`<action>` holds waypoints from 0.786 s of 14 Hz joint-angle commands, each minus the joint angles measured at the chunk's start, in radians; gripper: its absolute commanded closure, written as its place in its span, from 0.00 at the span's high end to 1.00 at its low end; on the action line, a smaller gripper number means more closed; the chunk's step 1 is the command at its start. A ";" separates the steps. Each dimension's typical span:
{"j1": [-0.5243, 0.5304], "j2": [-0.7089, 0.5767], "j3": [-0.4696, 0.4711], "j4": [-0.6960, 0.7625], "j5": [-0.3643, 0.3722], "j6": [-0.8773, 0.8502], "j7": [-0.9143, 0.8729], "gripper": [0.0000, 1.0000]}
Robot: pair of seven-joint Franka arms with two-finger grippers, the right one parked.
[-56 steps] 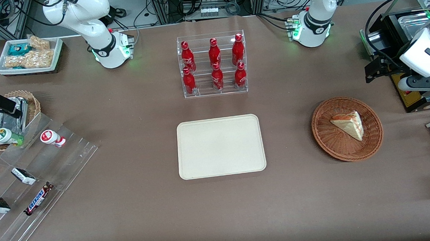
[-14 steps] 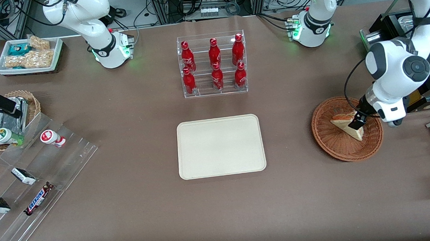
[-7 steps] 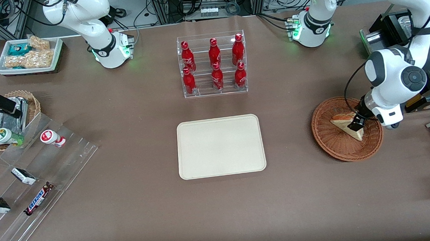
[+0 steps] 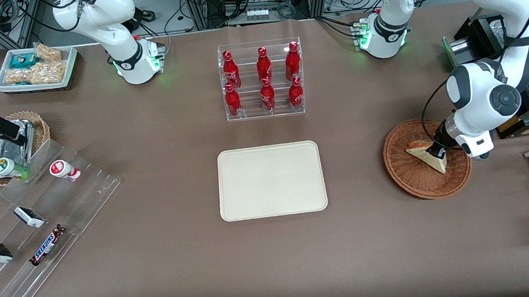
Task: Place sandwich from basket to tray
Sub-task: 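Close the left gripper on the sandwich wedge and lift it, then carry the sandwich with the left gripper over the cream tray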
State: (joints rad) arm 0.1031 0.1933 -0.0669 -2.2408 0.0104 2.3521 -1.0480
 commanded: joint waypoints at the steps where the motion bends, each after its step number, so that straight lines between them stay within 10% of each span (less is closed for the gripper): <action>1: -0.060 -0.014 -0.025 0.130 0.014 -0.176 -0.027 0.05; 11: -0.514 0.176 -0.030 0.413 0.013 -0.218 -0.122 0.05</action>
State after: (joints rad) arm -0.3283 0.2637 -0.1107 -1.9614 0.0099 2.1551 -1.1103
